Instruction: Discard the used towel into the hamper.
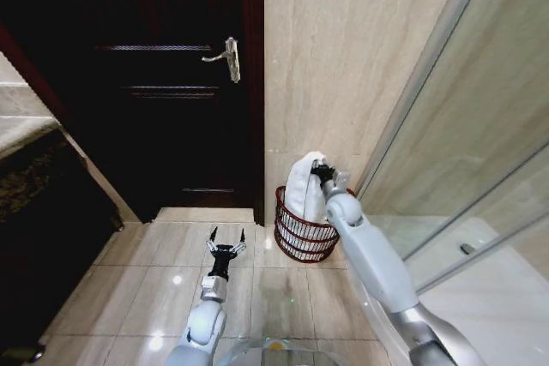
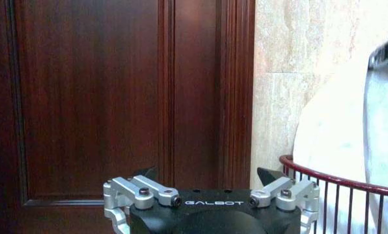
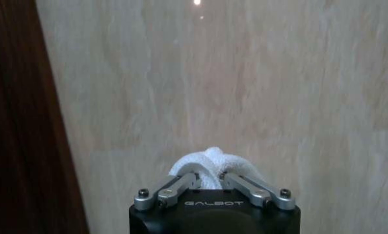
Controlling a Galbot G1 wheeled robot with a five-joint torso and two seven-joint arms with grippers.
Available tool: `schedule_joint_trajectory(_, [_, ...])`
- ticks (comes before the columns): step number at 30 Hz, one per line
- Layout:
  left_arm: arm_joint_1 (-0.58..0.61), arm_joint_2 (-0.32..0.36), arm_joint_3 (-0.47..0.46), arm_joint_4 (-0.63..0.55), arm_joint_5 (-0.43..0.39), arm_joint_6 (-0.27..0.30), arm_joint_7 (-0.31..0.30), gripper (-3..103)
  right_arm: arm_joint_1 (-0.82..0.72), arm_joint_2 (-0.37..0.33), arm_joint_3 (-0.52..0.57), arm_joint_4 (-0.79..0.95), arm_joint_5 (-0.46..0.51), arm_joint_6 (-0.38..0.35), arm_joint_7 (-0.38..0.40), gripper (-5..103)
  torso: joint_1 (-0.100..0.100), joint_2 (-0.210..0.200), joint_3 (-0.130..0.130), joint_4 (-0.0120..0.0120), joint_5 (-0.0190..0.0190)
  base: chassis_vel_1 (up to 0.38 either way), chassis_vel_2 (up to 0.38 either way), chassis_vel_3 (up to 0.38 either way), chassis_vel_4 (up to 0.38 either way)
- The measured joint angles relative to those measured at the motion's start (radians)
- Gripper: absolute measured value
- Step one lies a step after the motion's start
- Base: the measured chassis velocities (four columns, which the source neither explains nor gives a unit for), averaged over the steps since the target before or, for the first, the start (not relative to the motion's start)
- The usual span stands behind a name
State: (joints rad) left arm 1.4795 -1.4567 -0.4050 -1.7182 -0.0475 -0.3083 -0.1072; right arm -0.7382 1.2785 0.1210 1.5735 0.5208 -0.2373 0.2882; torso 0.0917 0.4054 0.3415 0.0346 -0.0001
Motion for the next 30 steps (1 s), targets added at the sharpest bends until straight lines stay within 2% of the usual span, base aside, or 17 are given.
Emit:
schedule_joint_trajectory(5, [-0.001, 0.003, -0.001, 0.001, -0.008, 0.0, 0.0, 100, -0.049, 0.012, -0.004, -0.002, -0.003, -0.008, -0.006, 6, 0.0, 0.0, 0.0, -0.0001, 0.0, 0.0, 0.0, 0.0, 0.0])
schedule_joint_trajectory(9, [0.004, 0.006, -0.006, 0.002, -0.012, -0.001, 0.003, 100, -0.102, 0.003, -0.012, 0.025, 0.036, -0.083, 0.019, 6, 0.0, 0.0, 0.0, -0.0002, 0.0001, 0.0, 0.0, 0.0, 0.0])
schedule_joint_trajectory(10, [0.004, 0.006, -0.006, 0.002, -0.012, -0.001, 0.003, 100, -0.102, 0.003, -0.012, 0.025, 0.036, -0.083, 0.019, 6, 0.0, 0.0, 0.0, -0.0002, 0.0001, 0.0, 0.0, 0.0, 0.0])
schedule_joint_trajectory(13, [0.007, 0.009, -0.008, 0.001, -0.015, 0.001, 0.006, 100, -0.11, -0.028, -0.04, 0.061, 0.137, -0.148, 0.111, 6, 0.0, 0.0, 0.0, -0.0001, 0.0001, 0.0, 0.0, 0.0, 0.0])
schedule_joint_trajectory(14, [0.007, 0.009, -0.008, 0.001, -0.015, 0.001, 0.006, 100, -0.11, -0.028, -0.04, 0.061, 0.137, -0.148, 0.111, 6, 0.0, 0.0, 0.0, -0.0001, 0.0001, 0.0, 0.0, 0.0, 0.0])
schedule_joint_trajectory(16, [0.006, 0.01, -0.012, -0.004, -0.017, 0.005, 0.011, 100, -0.096, -0.066, -0.07, 0.098, 0.277, -0.236, 0.201, 6, 0.0, 0.0, 0.0, -0.0002, 0.0003, 0.0, 0.0, 0.0, 0.0])
schedule_joint_trajectory(17, [0.006, 0.01, -0.012, -0.004, -0.017, 0.005, 0.011, 100, -0.096, -0.066, -0.07, 0.098, 0.277, -0.236, 0.201, 6, 0.0, 0.0, 0.0, -0.0002, 0.0003, 0.0, 0.0, 0.0, 0.0])
schedule_joint_trajectory(19, [0.004, 0.012, -0.015, -0.01, -0.024, 0.011, 0.015, 100, -0.07, -0.103, -0.081, 0.131, 0.421, -0.327, 0.263, 6, 0.0, 0.0, 0.0, -0.0001, 0.0001, 0.0, 0.0, 0.0, 0.0])
schedule_joint_trajectory(21, [0.003, 0.015, -0.017, -0.011, -0.028, 0.014, 0.016, 100, -0.045, -0.128, -0.081, 0.149, 0.515, -0.394, 0.301, 6, 0.0, 0.0, 0.0, -0.0002, 0.0002, 0.0, 0.0, 0.0, 0.0])
schedule_joint_trajectory(25, [0.003, 0.016, -0.018, -0.012, -0.032, 0.018, 0.017, 100, -0.023, -0.145, -0.082, 0.153, 0.566, -0.438, 0.32, 6, 0.0, 0.0, 0.0, -0.0002, 0.0002, 0.0, 0.0, 0.0, 0.0])
schedule_joint_trajectory(29, [0.003, 0.015, -0.018, -0.012, -0.035, 0.023, 0.022, 100, 0.018, -0.172, -0.104, 0.145, 0.68, -0.493, 0.36, 6, 0.0, 0.0, 0.0, -0.0002, 0.0002, 0.0, 0.0, 0.0, 0.0])
schedule_joint_trajectory(30, [0.003, 0.015, -0.018, -0.012, -0.035, 0.023, 0.022, 100, 0.018, -0.172, -0.104, 0.145, 0.68, -0.493, 0.36, 6, 0.0, 0.0, 0.0, -0.0002, 0.0002, 0.0, 0.0, 0.0, 0.0])
